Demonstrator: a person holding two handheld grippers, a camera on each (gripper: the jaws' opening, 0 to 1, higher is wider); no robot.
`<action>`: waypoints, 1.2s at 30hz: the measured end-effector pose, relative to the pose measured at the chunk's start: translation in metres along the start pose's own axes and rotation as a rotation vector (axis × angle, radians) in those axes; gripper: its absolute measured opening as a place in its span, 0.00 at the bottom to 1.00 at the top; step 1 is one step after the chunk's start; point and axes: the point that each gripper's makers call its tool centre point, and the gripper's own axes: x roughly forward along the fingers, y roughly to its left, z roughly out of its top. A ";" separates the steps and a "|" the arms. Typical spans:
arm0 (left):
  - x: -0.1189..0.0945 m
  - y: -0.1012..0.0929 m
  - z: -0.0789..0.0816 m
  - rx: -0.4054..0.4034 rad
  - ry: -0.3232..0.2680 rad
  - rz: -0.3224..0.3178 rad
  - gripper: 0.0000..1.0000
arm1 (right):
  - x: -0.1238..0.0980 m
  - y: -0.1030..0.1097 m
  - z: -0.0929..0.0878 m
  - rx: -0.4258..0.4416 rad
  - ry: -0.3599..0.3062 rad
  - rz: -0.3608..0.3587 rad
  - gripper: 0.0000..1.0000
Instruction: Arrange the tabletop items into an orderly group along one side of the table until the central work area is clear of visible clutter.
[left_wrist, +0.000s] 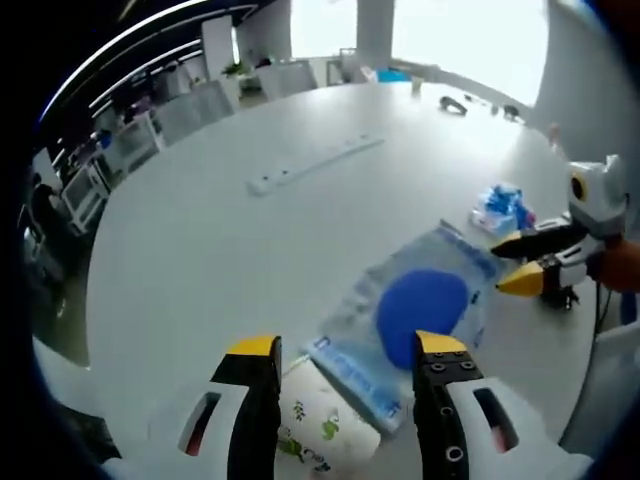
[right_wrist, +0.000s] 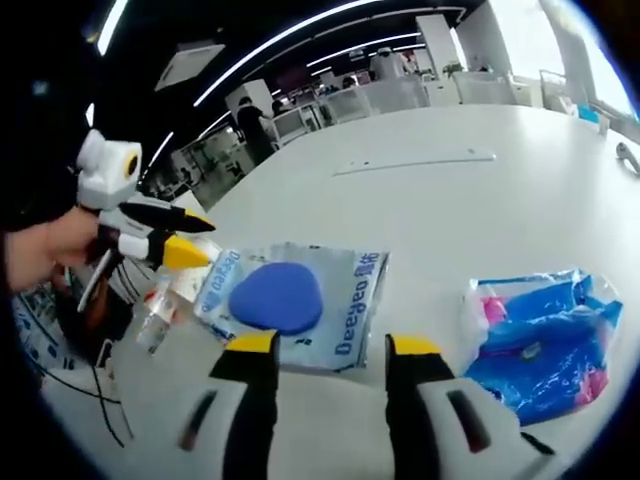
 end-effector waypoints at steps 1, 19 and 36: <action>0.001 0.001 0.000 -0.001 0.003 0.000 0.49 | 0.000 0.000 0.000 0.001 0.002 0.001 0.40; 0.027 0.009 -0.008 -0.049 0.185 -0.098 0.45 | 0.005 -0.002 -0.005 0.028 0.013 -0.015 0.35; 0.033 0.007 -0.021 -0.042 0.239 -0.115 0.44 | 0.007 -0.013 -0.008 0.084 0.019 -0.055 0.09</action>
